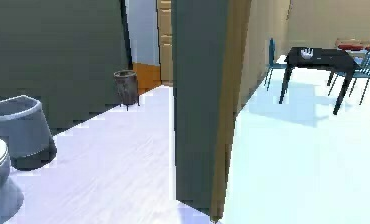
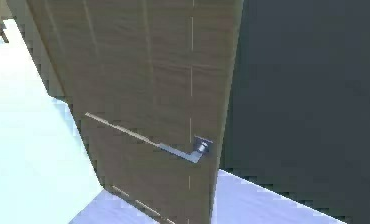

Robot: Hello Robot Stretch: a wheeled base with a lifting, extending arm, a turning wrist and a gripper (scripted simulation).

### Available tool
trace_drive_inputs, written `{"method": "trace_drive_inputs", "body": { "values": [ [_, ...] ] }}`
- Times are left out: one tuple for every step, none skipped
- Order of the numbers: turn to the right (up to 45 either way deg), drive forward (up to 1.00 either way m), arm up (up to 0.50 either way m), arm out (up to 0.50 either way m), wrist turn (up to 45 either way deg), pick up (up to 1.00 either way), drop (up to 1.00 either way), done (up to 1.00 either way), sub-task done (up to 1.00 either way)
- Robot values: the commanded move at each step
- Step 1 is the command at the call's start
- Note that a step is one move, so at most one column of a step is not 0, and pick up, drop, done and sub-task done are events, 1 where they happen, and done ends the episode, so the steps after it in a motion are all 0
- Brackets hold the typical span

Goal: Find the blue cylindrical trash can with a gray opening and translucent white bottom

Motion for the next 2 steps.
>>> {"method": "trace_drive_inputs", "body": {
  "values": [
    [-24.0,0.0,0.0,0.0,0.0,0.0,0.0,0.0,0.0],
    [0.0,1.0,0.0,0.0,0.0,0.0,0.0,0.0,0.0]
  ]
}}
